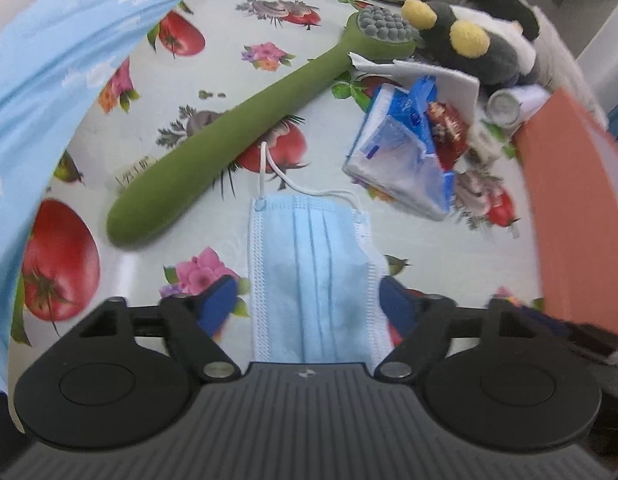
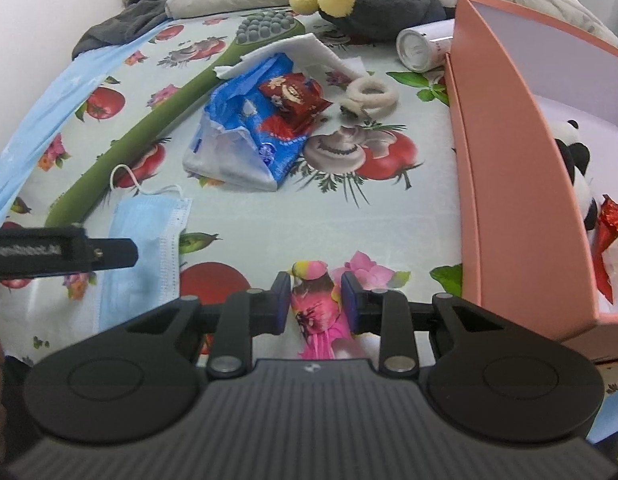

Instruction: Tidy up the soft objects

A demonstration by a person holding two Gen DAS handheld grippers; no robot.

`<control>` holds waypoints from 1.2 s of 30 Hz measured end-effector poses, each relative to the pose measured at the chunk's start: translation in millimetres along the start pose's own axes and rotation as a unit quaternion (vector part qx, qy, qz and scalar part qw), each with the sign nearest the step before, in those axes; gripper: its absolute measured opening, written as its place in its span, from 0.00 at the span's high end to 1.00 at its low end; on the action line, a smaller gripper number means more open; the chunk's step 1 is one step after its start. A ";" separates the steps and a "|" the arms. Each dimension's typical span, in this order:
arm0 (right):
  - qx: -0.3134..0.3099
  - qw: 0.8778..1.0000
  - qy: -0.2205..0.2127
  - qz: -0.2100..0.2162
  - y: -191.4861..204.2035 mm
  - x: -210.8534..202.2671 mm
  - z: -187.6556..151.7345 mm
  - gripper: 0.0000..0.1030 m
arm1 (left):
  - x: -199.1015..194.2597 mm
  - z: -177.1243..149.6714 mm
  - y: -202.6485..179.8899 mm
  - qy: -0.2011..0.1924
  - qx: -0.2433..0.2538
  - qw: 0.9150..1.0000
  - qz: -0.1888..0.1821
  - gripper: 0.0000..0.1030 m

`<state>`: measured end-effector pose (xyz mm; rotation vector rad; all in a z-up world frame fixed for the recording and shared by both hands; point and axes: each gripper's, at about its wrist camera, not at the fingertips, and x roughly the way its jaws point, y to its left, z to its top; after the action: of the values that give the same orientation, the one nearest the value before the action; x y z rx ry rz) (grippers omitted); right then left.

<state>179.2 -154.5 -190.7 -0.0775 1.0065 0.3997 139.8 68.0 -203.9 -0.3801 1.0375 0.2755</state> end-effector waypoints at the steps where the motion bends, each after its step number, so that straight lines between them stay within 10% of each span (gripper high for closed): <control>1: 0.000 1.000 -0.001 -0.002 -1.1 -0.4 -0.2 0.70 | 3.4 -0.9 -3.2 -0.001 0.009 1.000 0.012 0.18; 12: -0.002 1.000 0.003 -0.007 -7.3 5.8 -1.0 0.70 | 23.2 -6.0 -20.9 0.014 0.056 0.998 0.027 0.22; 22: 0.031 0.999 -0.007 -0.006 -11.1 4.0 4.5 0.70 | 21.4 3.8 -40.7 0.023 0.102 0.995 0.001 0.91; 36: 0.048 0.996 -0.069 -0.008 -11.6 -64.5 11.4 0.70 | -64.9 21.5 -48.5 -0.041 0.088 0.992 -0.079 0.93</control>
<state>162.3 -181.2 -132.1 0.0291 0.8874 0.3372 144.5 30.7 -129.0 -0.2866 0.9366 0.0564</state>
